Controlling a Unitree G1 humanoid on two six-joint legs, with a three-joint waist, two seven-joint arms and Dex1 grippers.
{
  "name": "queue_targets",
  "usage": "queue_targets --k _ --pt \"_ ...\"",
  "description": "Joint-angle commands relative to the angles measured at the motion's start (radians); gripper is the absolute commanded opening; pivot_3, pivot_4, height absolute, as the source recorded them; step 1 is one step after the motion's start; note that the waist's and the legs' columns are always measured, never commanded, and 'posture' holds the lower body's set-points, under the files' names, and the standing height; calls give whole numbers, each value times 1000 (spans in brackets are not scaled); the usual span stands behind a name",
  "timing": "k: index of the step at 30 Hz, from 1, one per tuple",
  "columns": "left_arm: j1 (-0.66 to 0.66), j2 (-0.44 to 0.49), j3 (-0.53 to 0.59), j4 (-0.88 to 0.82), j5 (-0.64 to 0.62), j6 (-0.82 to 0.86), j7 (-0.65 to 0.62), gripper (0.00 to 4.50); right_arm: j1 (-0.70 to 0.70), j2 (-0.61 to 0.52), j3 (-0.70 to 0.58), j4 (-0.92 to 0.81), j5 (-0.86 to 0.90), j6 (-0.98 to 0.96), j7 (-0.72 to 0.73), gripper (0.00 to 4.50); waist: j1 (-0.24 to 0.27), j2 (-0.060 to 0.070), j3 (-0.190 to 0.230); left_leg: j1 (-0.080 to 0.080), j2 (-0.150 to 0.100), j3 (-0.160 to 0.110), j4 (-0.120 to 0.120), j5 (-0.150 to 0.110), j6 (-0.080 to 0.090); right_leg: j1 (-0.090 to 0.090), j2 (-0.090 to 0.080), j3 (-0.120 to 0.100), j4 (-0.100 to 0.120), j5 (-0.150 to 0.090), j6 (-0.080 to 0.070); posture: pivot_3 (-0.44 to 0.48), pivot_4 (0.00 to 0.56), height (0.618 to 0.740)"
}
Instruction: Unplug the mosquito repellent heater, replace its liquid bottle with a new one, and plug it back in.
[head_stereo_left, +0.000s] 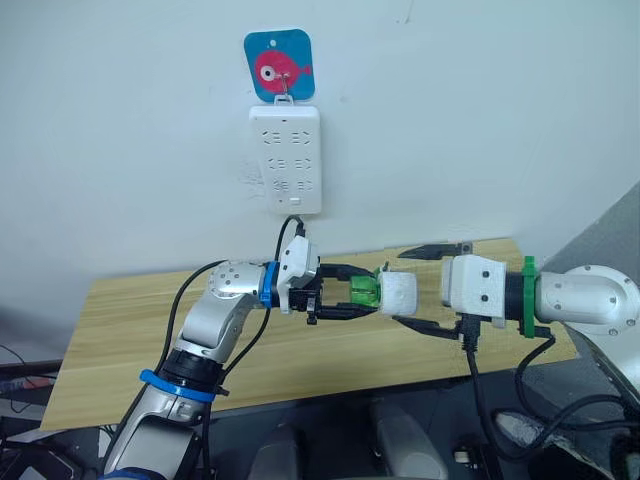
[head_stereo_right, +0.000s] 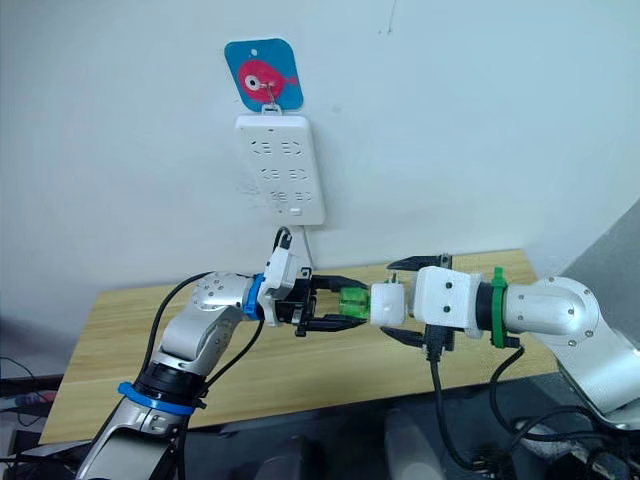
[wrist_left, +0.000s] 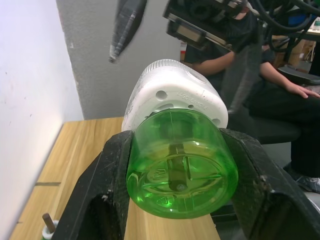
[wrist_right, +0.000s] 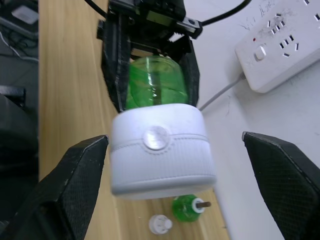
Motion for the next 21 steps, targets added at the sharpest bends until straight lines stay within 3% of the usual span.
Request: queue_targets --k 1,10,15,21 --pt "-7 -4 12 -22 -13 -11 -6 2268 -18 2 20 -5 -51 -30 8 4500 0 0 0 0 0 0 0 0 0 0 0 0 0 0 0 -223 151 733" --pt "-6 -7 12 -33 -19 0 -2 2268 -18 19 53 2 -87 -27 42 4500 0 0 0 0 0 0 0 0 0 0 0 0 0 0 0 -221 150 733" --pt "-10 -13 15 -49 -31 33 14 2268 -29 35 59 9 -107 -24 46 2940 1 0 0 0 0 -1 0 0 0 0 0 -1 0 0 0 -221 150 733" --pt "-9 5 12 -82 -53 128 14 2268 -41 43 61 18 -121 -28 49 2928 0 0 0 0 0 -1 0 0 0 0 0 -1 0 0 0 -221 150 733"
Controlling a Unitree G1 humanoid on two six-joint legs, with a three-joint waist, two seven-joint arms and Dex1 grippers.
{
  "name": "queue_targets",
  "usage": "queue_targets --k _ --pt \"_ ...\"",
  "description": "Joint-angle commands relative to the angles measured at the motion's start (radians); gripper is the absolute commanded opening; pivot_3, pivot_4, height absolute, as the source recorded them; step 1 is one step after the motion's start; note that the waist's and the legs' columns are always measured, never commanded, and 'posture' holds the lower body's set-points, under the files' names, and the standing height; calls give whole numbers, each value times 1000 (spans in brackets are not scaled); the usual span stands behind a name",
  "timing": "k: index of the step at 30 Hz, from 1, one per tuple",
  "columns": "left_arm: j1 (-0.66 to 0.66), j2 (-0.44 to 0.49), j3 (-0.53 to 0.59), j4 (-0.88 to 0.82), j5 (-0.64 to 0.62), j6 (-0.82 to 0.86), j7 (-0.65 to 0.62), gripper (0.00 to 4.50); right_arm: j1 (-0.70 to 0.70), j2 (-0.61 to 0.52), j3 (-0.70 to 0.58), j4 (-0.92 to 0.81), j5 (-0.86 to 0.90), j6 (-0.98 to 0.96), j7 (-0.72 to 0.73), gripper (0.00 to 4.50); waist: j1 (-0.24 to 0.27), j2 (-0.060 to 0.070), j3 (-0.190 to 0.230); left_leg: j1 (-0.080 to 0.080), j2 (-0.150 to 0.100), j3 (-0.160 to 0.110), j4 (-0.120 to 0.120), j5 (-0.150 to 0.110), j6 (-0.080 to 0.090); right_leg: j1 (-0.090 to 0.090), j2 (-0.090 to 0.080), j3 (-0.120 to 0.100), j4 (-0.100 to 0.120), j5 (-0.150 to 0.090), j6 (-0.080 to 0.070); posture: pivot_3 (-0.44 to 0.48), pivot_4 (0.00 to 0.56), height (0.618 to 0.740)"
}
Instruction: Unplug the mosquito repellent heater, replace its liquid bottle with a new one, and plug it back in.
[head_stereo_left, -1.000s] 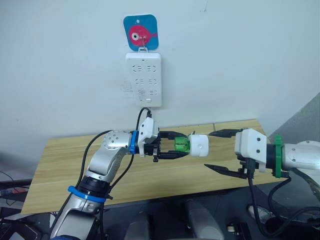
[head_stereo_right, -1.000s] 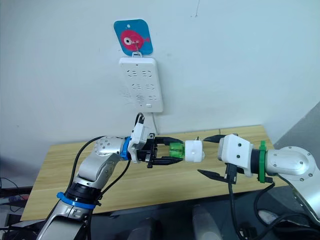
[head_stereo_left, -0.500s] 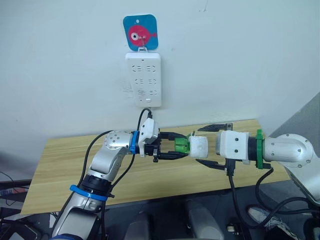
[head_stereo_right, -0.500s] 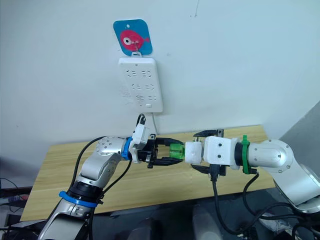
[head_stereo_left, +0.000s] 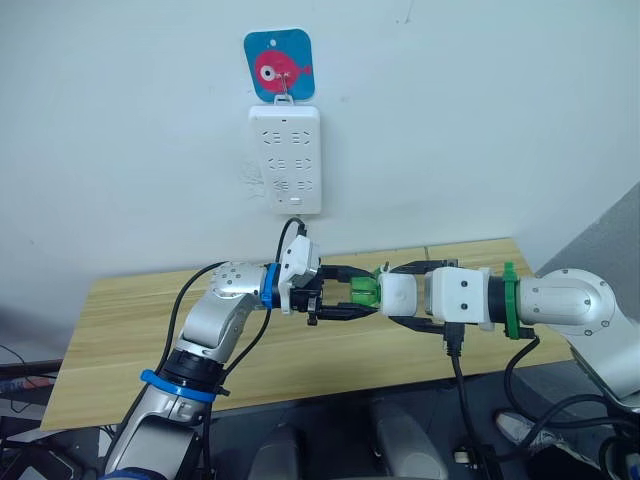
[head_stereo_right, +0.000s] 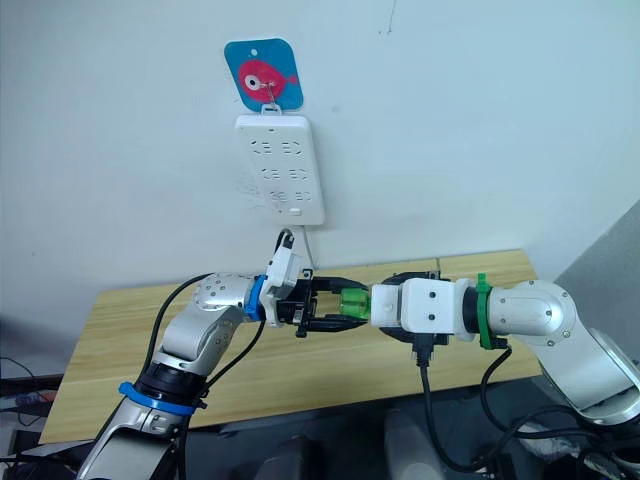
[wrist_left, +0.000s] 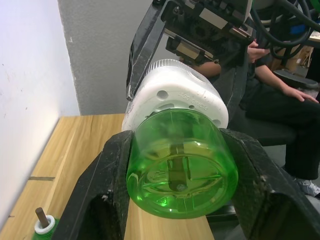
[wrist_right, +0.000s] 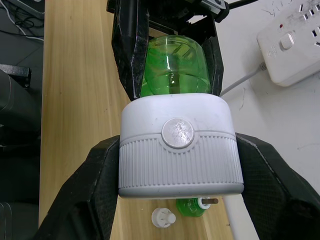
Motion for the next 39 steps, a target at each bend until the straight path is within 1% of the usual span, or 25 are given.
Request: queue_targets --k 1,2,5,7,9,12,14,16,20,22,27,37,39 --pt "-7 16 11 -66 -46 64 -5 2268 -26 7 -10 -12 -18 -14 0 2928 0 0 0 0 0 0 0 0 0 0 0 0 0 0 0 -221 150 733" --pt "-7 30 10 -65 -38 89 1 2268 -28 7 -10 -10 -21 -18 1 2928 0 0 0 0 0 0 0 0 0 0 0 0 0 0 0 -221 150 733" --pt "-25 71 -11 -43 20 111 11 3317 -35 1 -11 -3 -37 -35 8 2928 -1 0 0 0 0 0 0 0 0 0 0 0 0 0 0 -221 150 733" --pt "-59 112 -33 -24 53 199 28 3878 -41 -11 -7 6 -62 -65 22 2928 -1 0 0 0 0 0 0 0 0 0 0 0 0 0 0 -221 150 733" --pt "-98 171 -68 -19 60 320 -2 4499 -52 -26 2 20 -93 -109 40 2928 -2 0 0 0 0 0 0 0 0 0 0 -1 0 0 0 -223 152 733" --pt "-167 222 -94 -22 14 515 -41 4500 -80 -51 19 54 -146 -205 79 2928 -5 0 0 0 0 0 0 0 0 0 0 -1 0 0 0 -223 152 733" --pt "-223 231 -97 -25 -37 662 -55 4500 -110 -66 39 86 -178 -289 119 2928 -7 0 0 0 0 0 0 0 0 0 0 -1 0 0 0 -226 152 733" --pt "-269 227 -109 -34 -62 744 -65 4500 -139 -73 57 118 -194 -366 162 2928 -8 0 0 -1 -1 -1 0 0 0 0 0 -2 0 0 0 -226 152 733" --pt "-327 193 -120 -24 -74 792 -52 4500 -170 -60 75 164 -203 -450 216 2928 -12 0 0 -1 0 -1 0 0 0 0 0 -2 0 0 0 -229 151 733" --pt "-343 181 -136 -20 -59 789 -51 4500 -181 -50 82 180 -204 -475 236 2928 -13 0 0 -1 0 -2 0 0 0 0 0 -2 1 0 0 -228 151 733" --pt "-350 165 -175 -26 -61 767 -83 4500 -191 -20 94 190 -203 -501 266 2928 -21 0 0 -1 0 -3 0 0 0 0 0 -1 1 0 0 -230 151 733" --pt "-348 138 -225 -22 -87 809 -122 4500 -193 22 107 182 -200 -502 293 2928 -22 0 0 -1 0 -3 0 0 0 0 0 -1 2 0 0 -239 151 733" --pt "-344 139 -234 -24 -84 809 -123 4111 -193 29 108 180 -201 -500 296 2928 -22 0 0 -1 0 -3 0 0 0 0 0 -1 2 0 0 -239 151 733"
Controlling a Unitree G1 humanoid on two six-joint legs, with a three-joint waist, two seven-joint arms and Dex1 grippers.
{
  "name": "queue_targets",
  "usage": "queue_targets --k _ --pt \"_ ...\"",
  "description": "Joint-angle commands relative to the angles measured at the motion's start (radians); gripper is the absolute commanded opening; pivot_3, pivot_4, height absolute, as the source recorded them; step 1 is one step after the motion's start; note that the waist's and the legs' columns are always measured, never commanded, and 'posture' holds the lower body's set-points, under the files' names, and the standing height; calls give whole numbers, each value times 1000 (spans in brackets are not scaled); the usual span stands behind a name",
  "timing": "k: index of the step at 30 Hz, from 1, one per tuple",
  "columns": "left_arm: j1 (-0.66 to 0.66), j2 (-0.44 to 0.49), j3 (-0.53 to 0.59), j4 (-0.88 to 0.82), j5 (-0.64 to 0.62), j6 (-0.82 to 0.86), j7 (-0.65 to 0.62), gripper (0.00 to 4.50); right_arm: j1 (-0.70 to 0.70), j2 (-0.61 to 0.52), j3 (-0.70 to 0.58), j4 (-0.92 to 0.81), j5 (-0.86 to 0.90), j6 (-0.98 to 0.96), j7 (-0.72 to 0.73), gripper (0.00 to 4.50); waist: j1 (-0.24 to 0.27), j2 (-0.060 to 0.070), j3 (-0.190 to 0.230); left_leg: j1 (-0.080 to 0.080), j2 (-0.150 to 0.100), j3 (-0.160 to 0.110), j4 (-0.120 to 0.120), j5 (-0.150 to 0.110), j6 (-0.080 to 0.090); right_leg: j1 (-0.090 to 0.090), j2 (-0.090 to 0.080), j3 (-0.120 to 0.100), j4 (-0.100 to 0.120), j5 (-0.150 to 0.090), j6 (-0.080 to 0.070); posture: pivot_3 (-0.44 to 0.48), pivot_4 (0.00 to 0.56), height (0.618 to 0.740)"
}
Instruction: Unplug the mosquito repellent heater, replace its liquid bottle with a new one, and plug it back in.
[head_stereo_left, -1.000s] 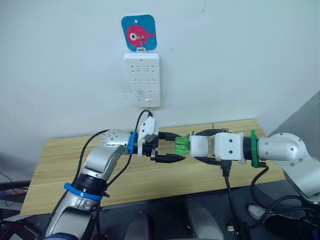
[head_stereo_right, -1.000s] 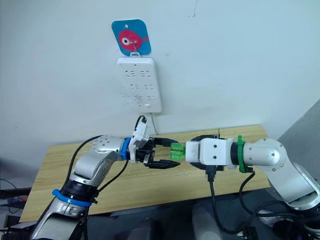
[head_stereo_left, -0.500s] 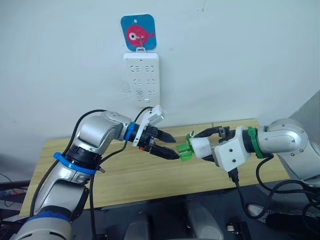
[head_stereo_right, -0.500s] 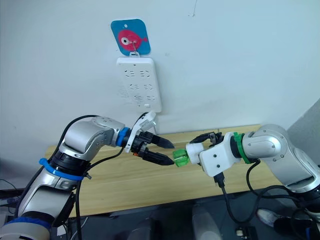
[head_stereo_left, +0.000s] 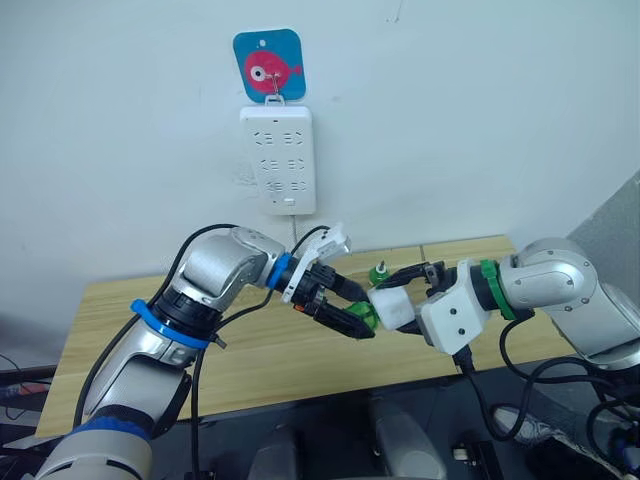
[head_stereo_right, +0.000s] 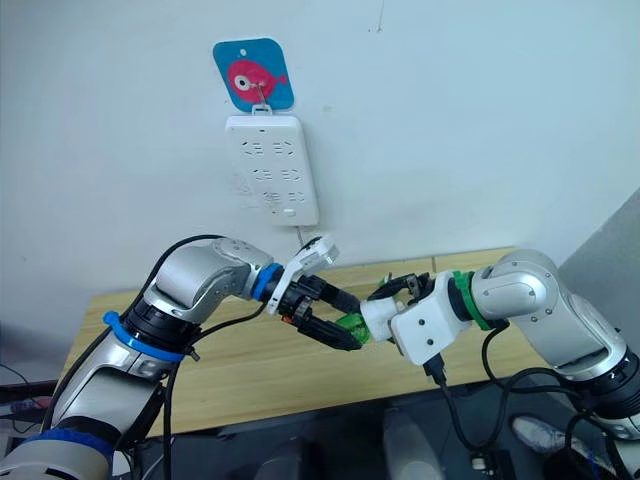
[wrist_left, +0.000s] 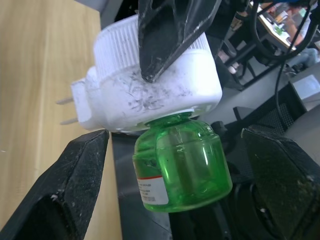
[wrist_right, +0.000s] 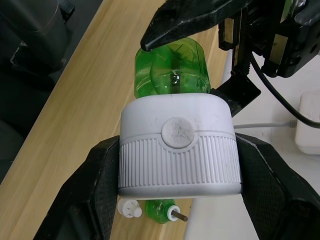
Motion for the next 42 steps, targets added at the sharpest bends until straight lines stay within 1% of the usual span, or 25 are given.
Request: queue_targets --k 1,4,6,12,14,16,17,22,25,26,27,28,29,31,33,35,37,38,41,42 --pt "-5 1 -12 -17 -15 -1 -18 3944 -17 8 -11 -32 5 -13 6 2928 0 0 0 0 0 0 0 0 0 0 0 0 0 0 0 -241 152 733" --pt "4 6 -22 -21 -15 0 -19 3003 -16 14 -10 -37 9 -10 14 2928 0 0 0 0 0 0 0 0 0 0 0 0 0 0 0 -241 153 733" --pt "8 3 -24 -15 -12 -6 -15 2452 -17 19 -9 -42 14 -8 17 2928 0 0 0 0 0 0 0 0 0 0 0 0 0 0 0 -241 153 733" --pt "18 -1 -18 -15 -12 -4 -3 2436 3 14 -17 -65 45 13 44 2928 -1 0 0 0 0 0 0 0 0 0 0 0 0 0 0 -244 154 733" --pt "25 -5 -11 -13 -15 -3 7 2436 15 3 -30 -70 60 36 51 3671 -1 0 0 0 0 0 0 0 0 0 0 0 0 0 0 -245 154 733" --pt "33 -7 -4 -12 -14 -11 16 2436 24 -14 -39 -65 46 19 53 4367 -1 0 0 0 0 -1 0 0 0 0 0 0 0 0 0 -246 154 733" --pt "42 -6 0 -11 -9 -28 22 2436 27 -28 -47 -51 21 -14 47 4500 -1 0 0 0 0 -1 0 0 0 0 0 0 0 0 0 -249 155 733" --pt "133 3 41 -15 28 -205 45 2436 64 -108 -141 9 10 -77 21 4500 -2 0 0 0 0 0 0 0 0 0 -1 0 0 0 0 -259 157 733" --pt "215 -55 129 -11 27 -292 157 2436 134 -139 -244 5 33 -23 -19 4500 0 0 0 0 0 -1 0 0 0 0 -4 2 0 0 0 -261 160 733" --pt "248 -81 162 -17 16 -341 171 2436 165 -143 -282 -3 43 11 -36 4500 1 0 0 0 0 -1 0 0 0 0 -5 2 0 0 0 -259 160 733" --pt "279 -124 203 -20 15 -402 220 2436 201 -133 -327 -19 64 73 -62 4500 1 0 0 0 0 -1 0 0 0 0 -5 2 0 0 0 -259 160 733" --pt "308 -161 234 -26 14 -449 262 2436 245 -115 -379 -48 89 154 -94 4500 2 0 0 0 0 -1 0 0 0 0 -5 2 0 0 0 -254 161 733" --pt "335 -192 251 -28 37 -536 293 2435 292 -97 -427 -78 112 226 -122 4500 5 -1 0 0 0 -1 0 0 0 1 -6 2 0 0 0 -254 161 733" --pt "378 -238 262 -33 84 -666 341 2435 373 -21 -524 -159 200 412 -205 4500 8 -1 0 0 0 -1 0 0 0 2 -7 1 0 0 0 -251 162 733" --pt "411 -287 269 -31 118 -789 385 2435 423 110 -614 -255 338 622 -330 4500 11 -1 0 1 0 -2 0 0 0 3 -7 0 0 0 0 -251 162 733" --pt "432 -330 268 -16 157 -902 427 2435 441 253 -675 -340 474 795 -461 4500 11 -1 0 4 0 -2 -1 0 0 5 -6 1 0 1 -1 -251 162 733" --pt "444 -364 266 2 195 -1005 466 2435 445 418 -700 -414 596 925 -613 4500 11 0 -1 9 0 -2 -1 0 0 11 -6 1 -1 0 0 -254 161 733" --pt "448 -379 267 10 207 -1035 484 2435 446 479 -700 -443 640 972 -675 4500 11 0 -2 11 0 -2 -1 0 0 14 -5 1 -2 0 0 -254 161 733" --pt "443 -409 272 35 248 -1121 538 2435 422 645 -677 -496 742 1064 -851 4500 3 0 -3 11 0 -1 -1 0 0 14 -1 3 -2 0 0 -256 160 733" --pt "439 -416 275 44 260 -1143 557 2435 409 684 -667 -504 767 1082 -899 4500 1 1 -3 11 0 -1 -1 0 0 14 0 3 -2 0 0 -256 160 733"
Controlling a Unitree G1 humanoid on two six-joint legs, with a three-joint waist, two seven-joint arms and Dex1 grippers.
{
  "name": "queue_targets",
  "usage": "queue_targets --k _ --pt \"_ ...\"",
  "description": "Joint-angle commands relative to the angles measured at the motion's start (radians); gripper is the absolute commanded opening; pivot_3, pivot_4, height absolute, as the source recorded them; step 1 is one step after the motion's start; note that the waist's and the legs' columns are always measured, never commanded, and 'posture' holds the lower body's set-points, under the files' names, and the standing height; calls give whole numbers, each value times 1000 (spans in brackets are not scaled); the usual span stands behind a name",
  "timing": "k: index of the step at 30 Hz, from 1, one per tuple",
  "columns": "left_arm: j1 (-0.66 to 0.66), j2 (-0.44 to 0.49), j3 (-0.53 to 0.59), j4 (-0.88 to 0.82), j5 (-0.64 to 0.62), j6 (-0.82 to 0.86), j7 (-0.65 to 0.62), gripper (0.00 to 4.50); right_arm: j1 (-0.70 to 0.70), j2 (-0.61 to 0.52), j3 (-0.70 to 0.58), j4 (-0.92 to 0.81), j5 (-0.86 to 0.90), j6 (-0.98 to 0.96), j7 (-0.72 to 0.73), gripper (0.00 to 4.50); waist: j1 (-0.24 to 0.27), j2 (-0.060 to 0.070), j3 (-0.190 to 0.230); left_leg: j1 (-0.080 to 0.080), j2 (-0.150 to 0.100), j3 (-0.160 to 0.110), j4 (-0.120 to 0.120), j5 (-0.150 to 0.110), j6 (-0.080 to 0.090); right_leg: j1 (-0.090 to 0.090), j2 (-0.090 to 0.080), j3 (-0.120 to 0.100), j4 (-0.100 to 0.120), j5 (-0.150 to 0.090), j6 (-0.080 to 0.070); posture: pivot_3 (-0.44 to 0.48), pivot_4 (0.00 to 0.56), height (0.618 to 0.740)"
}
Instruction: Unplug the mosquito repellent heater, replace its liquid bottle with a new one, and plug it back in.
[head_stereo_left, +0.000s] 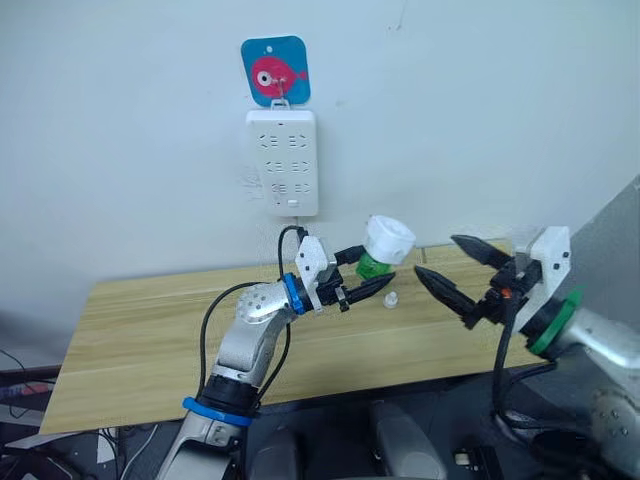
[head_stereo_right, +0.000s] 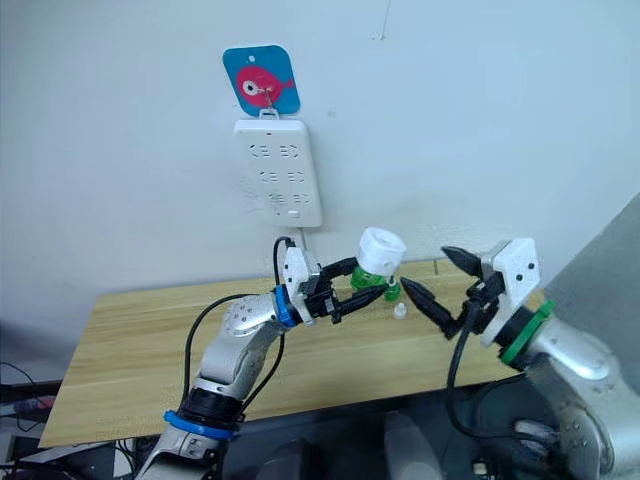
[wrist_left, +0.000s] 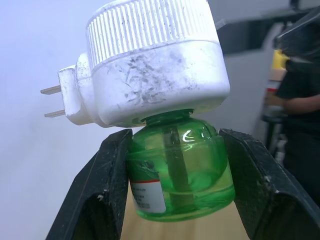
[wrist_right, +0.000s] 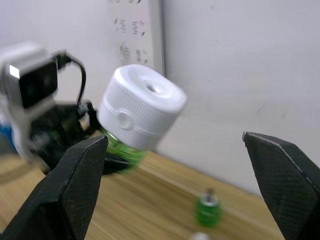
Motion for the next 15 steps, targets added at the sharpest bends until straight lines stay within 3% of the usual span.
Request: queue_targets --k 1,5,15 --pt "-14 -27 16 7 33 -98 69 2435 -48 103 10 -72 113 76 -188 4500 -4 1 -1 0 0 0 0 0 0 0 0 0 0 0 0 -256 160 733" --pt "-43 -39 23 41 48 -144 107 2435 -105 185 40 -64 189 112 -322 4500 -7 1 -1 -1 0 0 0 0 0 -1 0 0 0 0 0 -251 156 733" --pt "-37 -25 -7 43 57 -220 92 2435 -201 179 150 36 185 108 -461 4500 -19 1 -1 -1 0 -1 -1 0 0 -1 1 -1 -1 -1 1 -252 153 733"
